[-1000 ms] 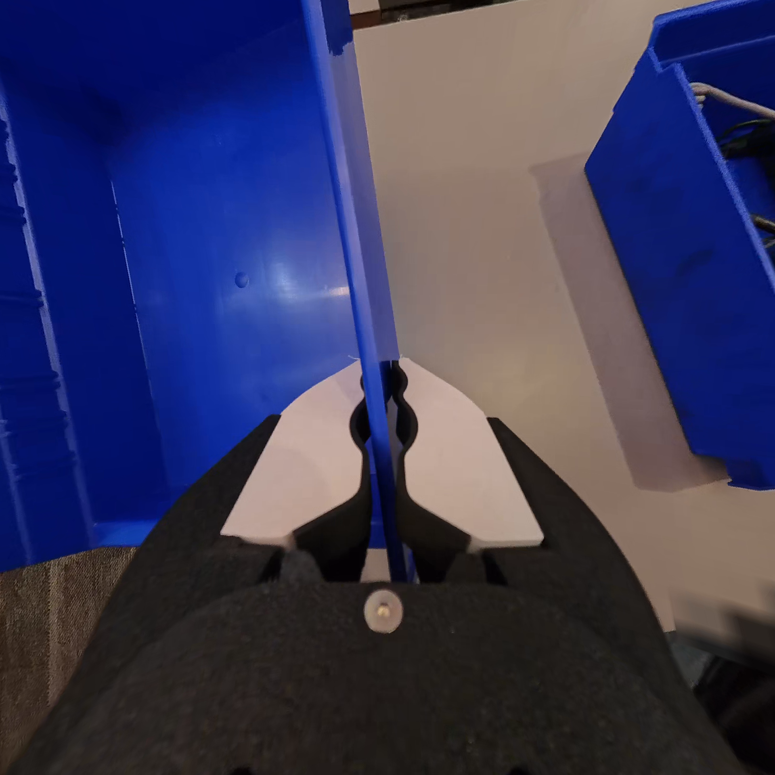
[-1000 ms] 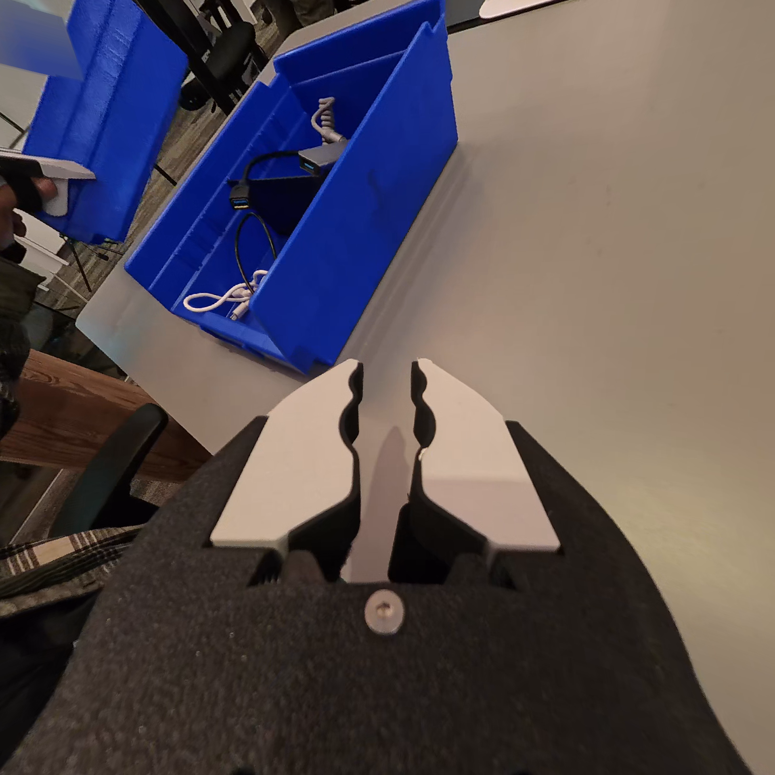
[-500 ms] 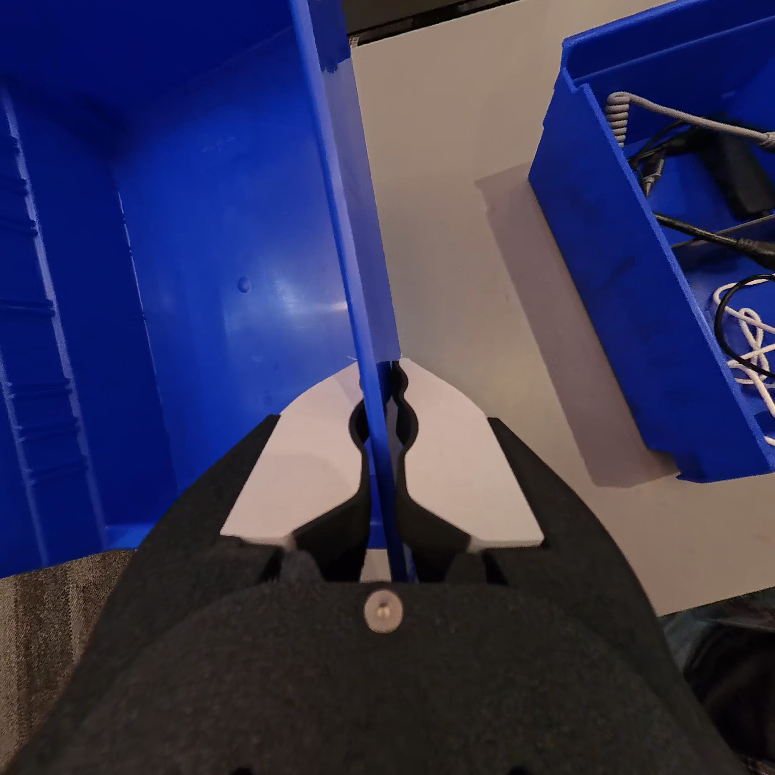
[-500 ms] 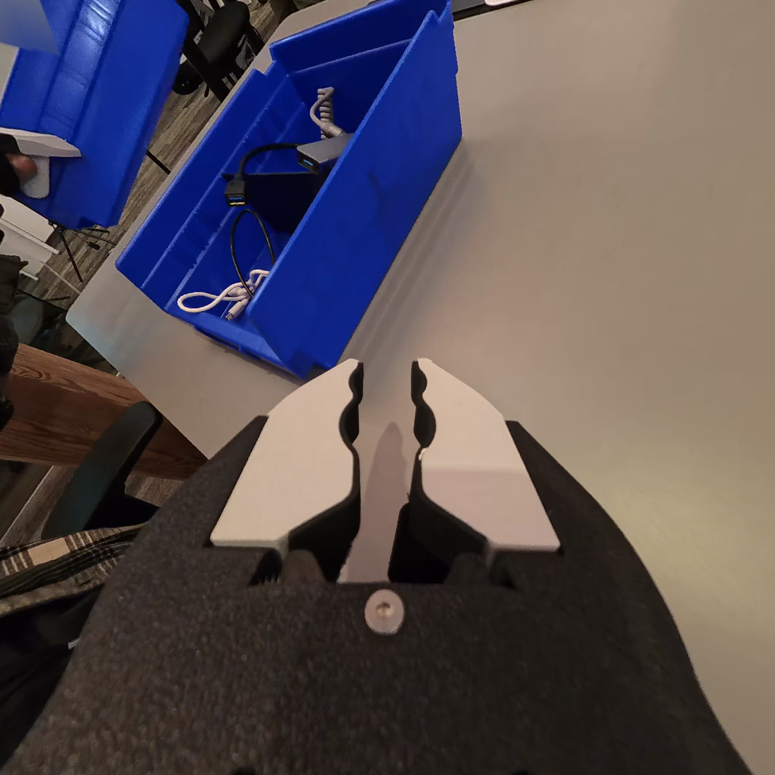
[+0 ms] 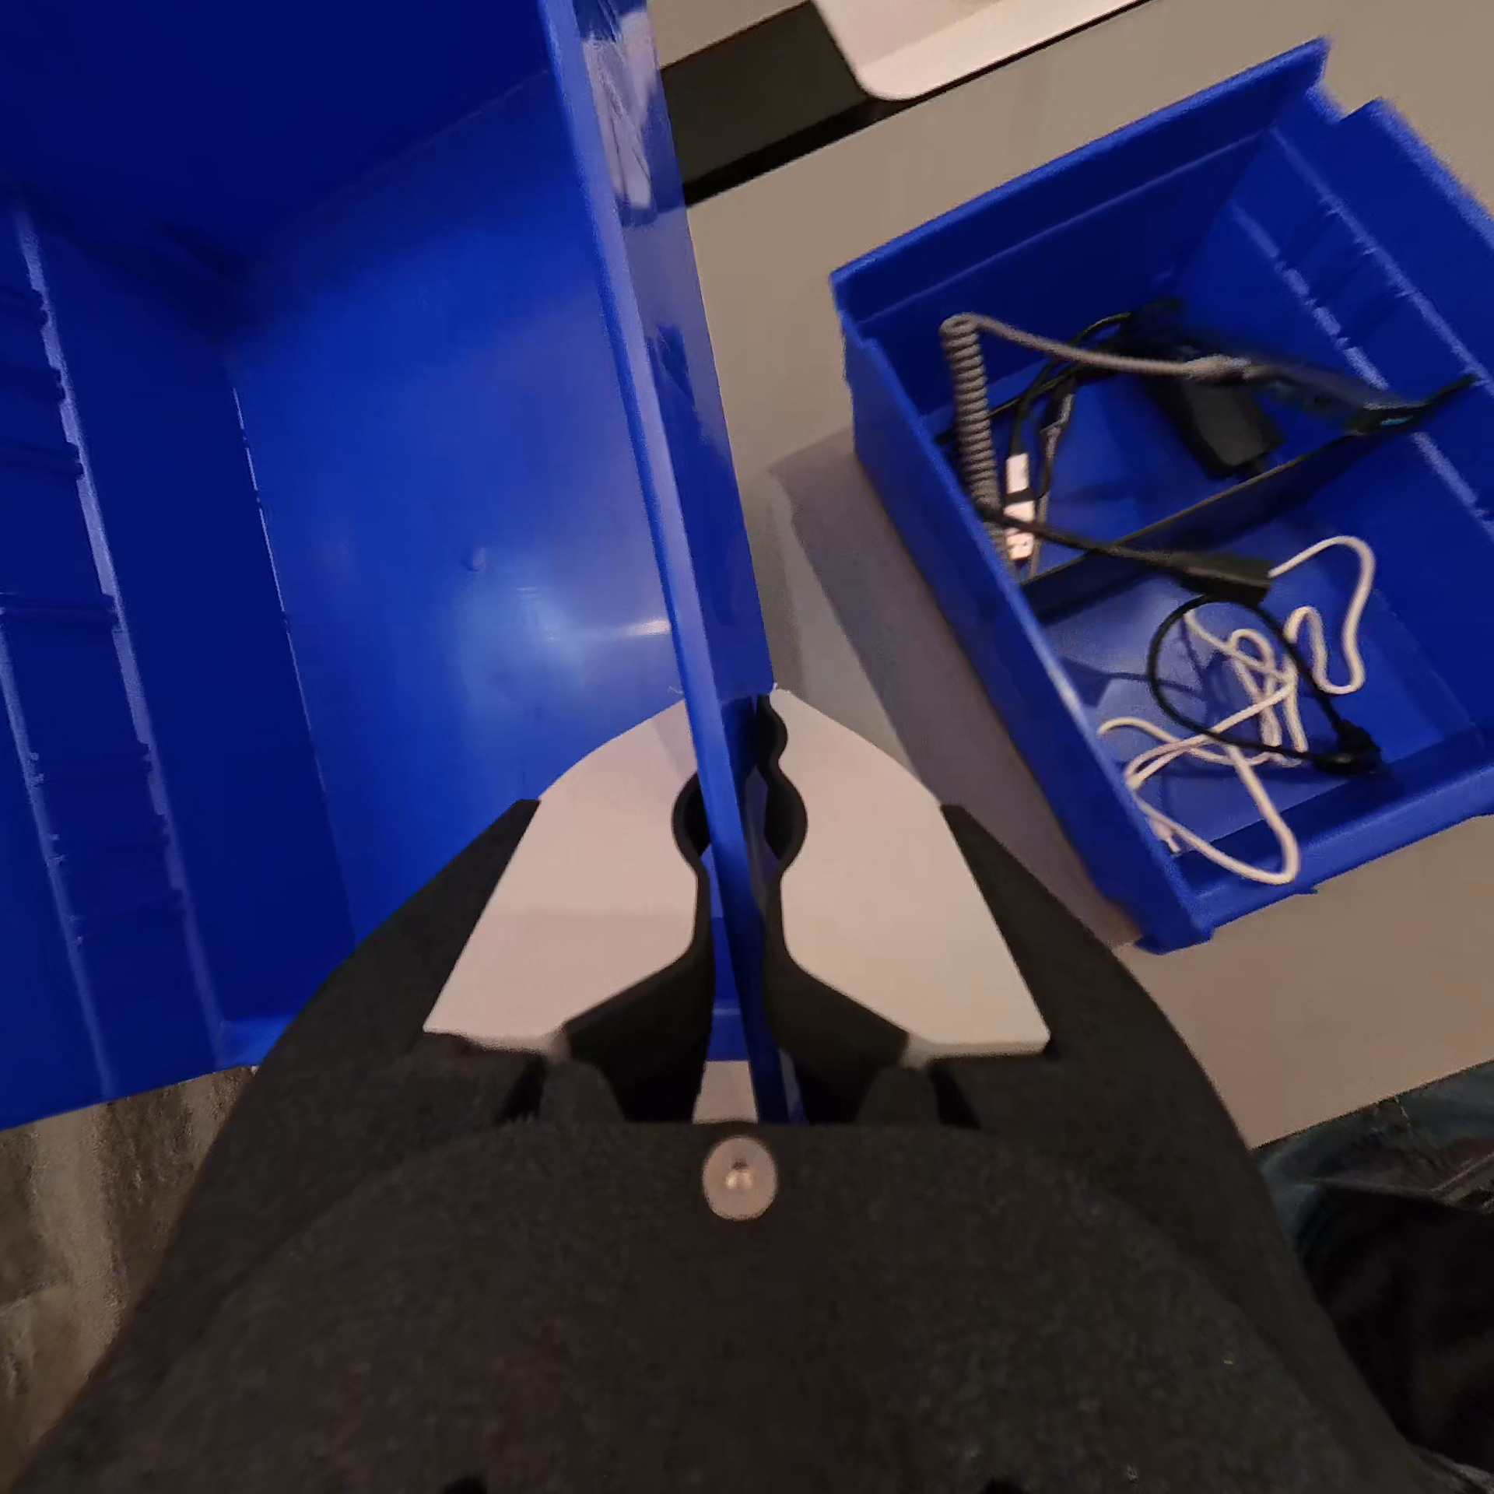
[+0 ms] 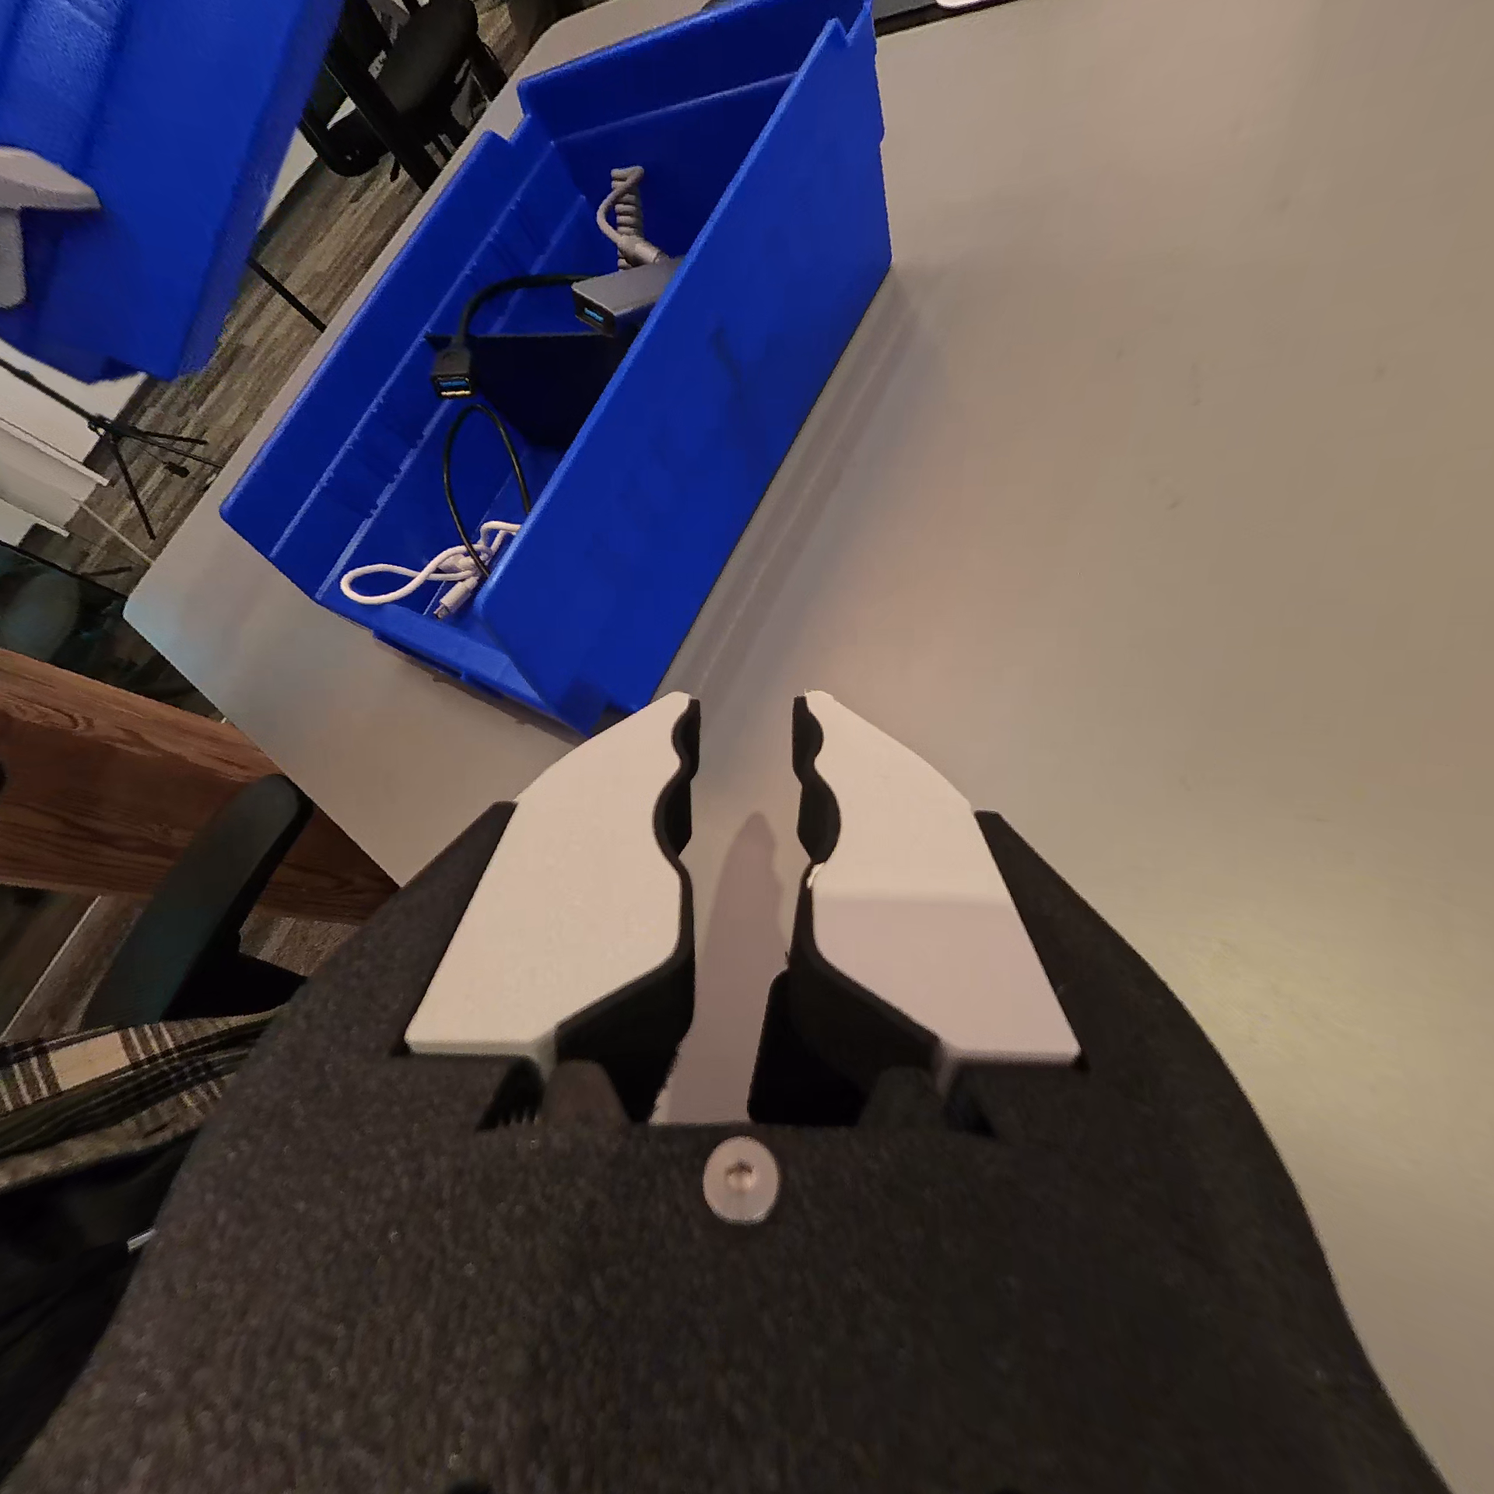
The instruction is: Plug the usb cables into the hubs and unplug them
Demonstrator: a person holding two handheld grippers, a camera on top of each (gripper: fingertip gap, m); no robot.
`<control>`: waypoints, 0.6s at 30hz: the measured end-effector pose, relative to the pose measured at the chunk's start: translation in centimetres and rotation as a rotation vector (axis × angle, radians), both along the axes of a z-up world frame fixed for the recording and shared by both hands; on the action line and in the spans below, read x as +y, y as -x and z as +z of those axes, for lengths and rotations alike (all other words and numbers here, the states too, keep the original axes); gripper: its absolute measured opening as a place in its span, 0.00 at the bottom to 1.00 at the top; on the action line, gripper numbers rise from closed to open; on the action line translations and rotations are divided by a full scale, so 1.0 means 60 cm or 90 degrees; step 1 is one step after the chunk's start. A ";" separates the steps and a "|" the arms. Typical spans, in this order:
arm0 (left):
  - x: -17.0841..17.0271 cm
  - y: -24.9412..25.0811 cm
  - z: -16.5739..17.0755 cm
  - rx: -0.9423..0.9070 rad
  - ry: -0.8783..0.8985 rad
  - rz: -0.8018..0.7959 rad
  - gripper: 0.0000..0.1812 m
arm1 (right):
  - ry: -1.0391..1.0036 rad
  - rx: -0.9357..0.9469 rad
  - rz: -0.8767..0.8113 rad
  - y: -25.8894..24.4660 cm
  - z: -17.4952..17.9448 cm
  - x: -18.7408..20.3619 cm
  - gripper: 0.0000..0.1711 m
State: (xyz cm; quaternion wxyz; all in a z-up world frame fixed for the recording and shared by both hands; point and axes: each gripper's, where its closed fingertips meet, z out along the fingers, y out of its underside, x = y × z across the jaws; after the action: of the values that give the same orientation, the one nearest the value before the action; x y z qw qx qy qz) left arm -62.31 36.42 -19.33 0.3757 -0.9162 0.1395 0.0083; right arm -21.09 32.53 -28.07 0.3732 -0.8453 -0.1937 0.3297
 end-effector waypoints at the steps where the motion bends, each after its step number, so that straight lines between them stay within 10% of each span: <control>1: 0.005 -0.016 0.008 0.006 -0.006 -0.012 0.04 | 0.000 0.001 -0.001 -0.001 0.001 -0.001 0.12; 18: 0.069 -0.472 0.094 0.169 -0.035 -0.389 0.04 | -0.019 -0.025 -0.083 -0.097 0.025 -0.016 0.12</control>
State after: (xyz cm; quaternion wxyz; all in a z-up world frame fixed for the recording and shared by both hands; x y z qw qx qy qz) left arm -34.01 40.54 -13.71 0.3635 -0.8125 0.4553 0.0184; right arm -15.24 31.56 -26.60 0.4029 -0.8567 -0.1501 0.2851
